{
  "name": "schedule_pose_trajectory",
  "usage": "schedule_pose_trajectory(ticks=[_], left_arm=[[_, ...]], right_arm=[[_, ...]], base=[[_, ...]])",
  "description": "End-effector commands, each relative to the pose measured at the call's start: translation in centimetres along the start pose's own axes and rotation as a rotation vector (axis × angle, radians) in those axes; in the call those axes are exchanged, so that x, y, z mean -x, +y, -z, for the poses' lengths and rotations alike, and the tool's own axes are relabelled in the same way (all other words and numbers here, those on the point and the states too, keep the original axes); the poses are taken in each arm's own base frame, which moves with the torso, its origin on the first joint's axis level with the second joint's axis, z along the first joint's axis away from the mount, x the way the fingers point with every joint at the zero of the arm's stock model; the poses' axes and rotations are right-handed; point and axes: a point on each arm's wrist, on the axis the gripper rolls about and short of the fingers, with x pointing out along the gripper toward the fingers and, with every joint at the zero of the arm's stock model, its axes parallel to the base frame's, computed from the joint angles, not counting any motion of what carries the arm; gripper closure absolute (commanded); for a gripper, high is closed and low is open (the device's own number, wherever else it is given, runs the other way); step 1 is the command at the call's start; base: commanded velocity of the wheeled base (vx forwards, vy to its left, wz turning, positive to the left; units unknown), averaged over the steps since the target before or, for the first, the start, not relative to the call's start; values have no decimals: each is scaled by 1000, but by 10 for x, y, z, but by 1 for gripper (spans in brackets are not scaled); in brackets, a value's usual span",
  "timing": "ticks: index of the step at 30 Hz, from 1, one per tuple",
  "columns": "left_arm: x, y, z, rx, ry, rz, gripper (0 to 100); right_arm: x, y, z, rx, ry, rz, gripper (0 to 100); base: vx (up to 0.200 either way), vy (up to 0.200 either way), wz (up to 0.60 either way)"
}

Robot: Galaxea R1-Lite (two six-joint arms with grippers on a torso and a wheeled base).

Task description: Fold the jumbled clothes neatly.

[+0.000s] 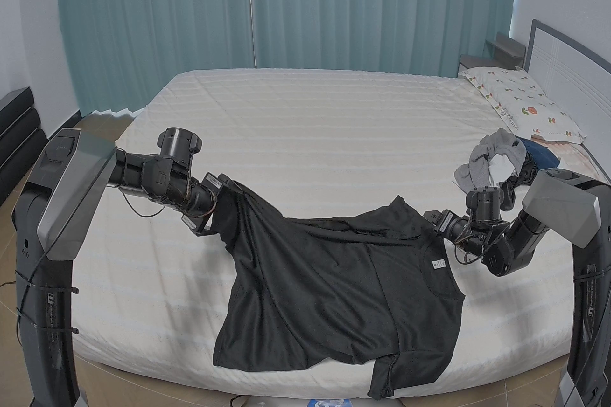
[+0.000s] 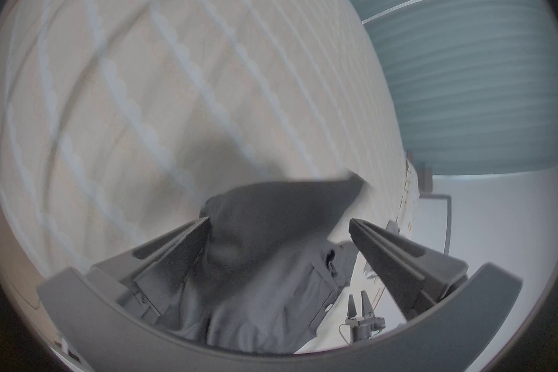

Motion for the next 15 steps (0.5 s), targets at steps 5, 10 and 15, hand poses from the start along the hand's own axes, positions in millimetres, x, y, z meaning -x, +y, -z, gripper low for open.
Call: schedule_pose_trajectory(ticks=[5, 10, 15], left_arm=[[-12, 0, -9, -73, 34, -14, 0], [-8, 4, -18, -47, -1, -29, 0], [-5, 11, -18, -29, 18, -50, 0]], right_arm=[[30, -12, 16, -55, 91, -9, 0], [35, -19, 21, -59, 105, 3, 0], [37, -21, 21, -61, 110, 12, 0]], base=[[0, 0, 0], [0, 0, 0], [0, 0, 0]])
